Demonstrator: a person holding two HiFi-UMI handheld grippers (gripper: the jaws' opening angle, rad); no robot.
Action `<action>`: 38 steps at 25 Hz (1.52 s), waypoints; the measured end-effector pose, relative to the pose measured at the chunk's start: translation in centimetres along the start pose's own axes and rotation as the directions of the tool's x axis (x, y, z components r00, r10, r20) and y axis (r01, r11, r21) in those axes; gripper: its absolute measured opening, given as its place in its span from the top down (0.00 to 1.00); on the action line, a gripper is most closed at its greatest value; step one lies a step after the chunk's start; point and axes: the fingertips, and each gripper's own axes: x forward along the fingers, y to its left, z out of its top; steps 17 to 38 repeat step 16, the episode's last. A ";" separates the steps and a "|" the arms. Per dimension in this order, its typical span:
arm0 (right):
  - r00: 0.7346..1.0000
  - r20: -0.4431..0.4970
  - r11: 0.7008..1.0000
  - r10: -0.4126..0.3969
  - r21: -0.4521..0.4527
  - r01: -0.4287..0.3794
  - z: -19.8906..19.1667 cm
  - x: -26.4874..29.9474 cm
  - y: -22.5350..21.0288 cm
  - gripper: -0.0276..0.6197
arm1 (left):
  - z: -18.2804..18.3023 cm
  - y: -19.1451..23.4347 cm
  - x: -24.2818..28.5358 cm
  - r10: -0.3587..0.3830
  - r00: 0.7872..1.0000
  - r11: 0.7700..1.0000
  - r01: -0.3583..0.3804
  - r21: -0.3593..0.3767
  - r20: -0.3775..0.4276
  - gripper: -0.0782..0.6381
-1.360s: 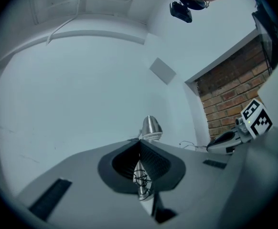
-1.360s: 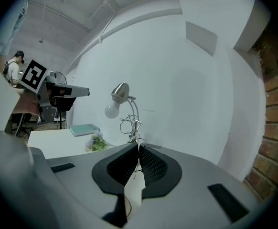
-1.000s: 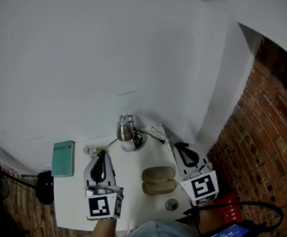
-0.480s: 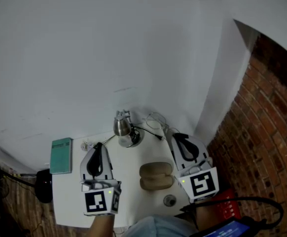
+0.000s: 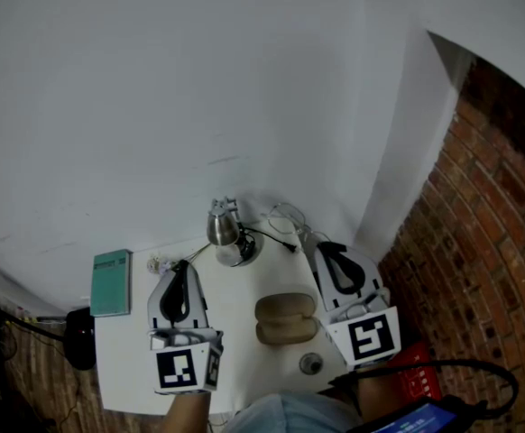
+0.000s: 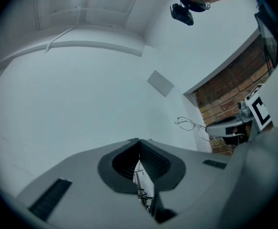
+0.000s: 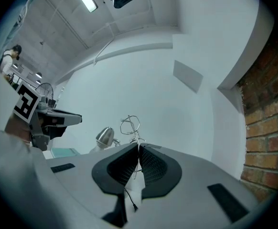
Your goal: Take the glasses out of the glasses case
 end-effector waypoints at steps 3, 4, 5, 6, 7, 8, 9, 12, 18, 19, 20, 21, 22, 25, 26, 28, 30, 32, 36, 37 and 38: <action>1.000 0.000 1.000 0.001 -0.002 -0.001 0.0 0.1 0.1 0.91 | -0.1 0.2 0.0 0.000 1.000 1.000 0.000 0.003 0.005 0.88; 1.000 -0.001 1.000 0.001 -0.001 -0.001 0.0 0.1 0.2 0.91 | -0.2 0.2 0.0 0.000 1.000 1.000 0.000 0.006 0.007 0.88; 1.000 -0.001 1.000 0.001 0.000 -0.001 0.0 0.1 0.2 0.91 | -0.2 0.2 0.0 -0.001 1.000 1.000 0.001 0.006 0.007 0.88; 1.000 -0.001 1.000 0.000 0.001 0.000 0.0 0.2 0.2 0.91 | -0.2 0.2 0.0 -0.002 1.000 1.000 0.002 0.006 0.007 0.88; 1.000 0.000 1.000 0.000 0.002 0.000 0.0 0.2 0.2 0.91 | -0.2 0.3 0.0 -0.003 1.000 1.000 0.003 0.005 0.006 0.88; 1.000 0.000 1.000 0.000 0.001 0.000 0.1 0.2 0.2 0.91 | -0.3 0.3 0.1 -0.003 1.000 1.000 0.003 0.005 0.006 0.88; 1.000 0.002 1.000 0.000 -0.001 0.000 0.1 0.3 0.2 0.91 | -0.3 0.3 0.1 -0.003 1.000 1.000 0.003 0.005 0.006 0.88; 1.000 0.005 1.000 0.001 -0.002 -0.001 0.2 0.4 0.2 0.91 | -0.3 0.3 0.1 -0.002 1.000 1.000 0.002 0.004 0.007 0.88; 1.000 0.007 1.000 0.001 -0.002 -0.001 0.3 0.5 0.4 0.91 | -0.2 0.5 0.1 -0.003 1.000 1.000 0.003 0.003 0.007 0.88; 1.000 0.007 1.000 0.001 -0.002 -0.001 0.3 0.5 0.4 0.91 | -0.2 0.5 0.1 -0.003 1.000 1.000 0.003 0.003 0.007 0.88; 1.000 0.007 1.000 0.001 -0.002 -0.001 0.3 0.5 0.4 0.91 | -0.2 0.5 0.1 -0.003 1.000 1.000 0.003 0.003 0.007 0.88; 1.000 0.007 1.000 0.001 -0.002 -0.001 0.3 0.5 0.4 0.91 | -0.2 0.5 0.1 -0.003 1.000 1.000 0.003 0.003 0.007 0.88; 1.000 0.007 1.000 0.001 -0.002 -0.001 0.3 0.5 0.4 0.91 | -0.2 0.5 0.1 -0.003 1.000 1.000 0.003 0.003 0.007 0.88; 1.000 0.007 1.000 0.001 -0.002 -0.001 0.3 0.5 0.4 0.91 | -0.2 0.5 0.1 -0.003 1.000 1.000 0.003 0.003 0.007 0.88; 1.000 0.007 1.000 0.001 -0.002 -0.001 0.3 0.5 0.4 0.91 | -0.2 0.5 0.1 -0.003 1.000 1.000 0.003 0.003 0.007 0.88; 1.000 0.007 1.000 0.001 -0.002 -0.001 0.3 0.5 0.4 0.91 | -0.2 0.5 0.1 -0.003 1.000 1.000 0.003 0.003 0.007 0.88; 1.000 0.007 1.000 0.001 -0.002 -0.001 0.3 0.5 0.4 0.91 | -0.2 0.5 0.1 -0.003 1.000 1.000 0.003 0.003 0.007 0.88; 1.000 0.007 1.000 0.001 -0.002 -0.001 0.3 0.5 0.4 0.91 | -0.2 0.5 0.1 -0.003 1.000 1.000 0.003 0.003 0.007 0.88; 1.000 0.007 1.000 0.001 -0.002 -0.001 0.3 0.5 0.4 0.91 | -0.2 0.5 0.1 -0.003 1.000 1.000 0.003 0.003 0.007 0.88; 1.000 0.007 1.000 0.001 -0.002 -0.001 0.3 0.5 0.4 0.91 | -0.2 0.5 0.1 -0.003 1.000 1.000 0.003 0.003 0.007 0.88; 1.000 0.007 1.000 0.001 -0.002 -0.001 0.3 0.5 0.4 0.91 | -0.2 0.5 0.1 -0.003 1.000 1.000 0.003 0.003 0.007 0.88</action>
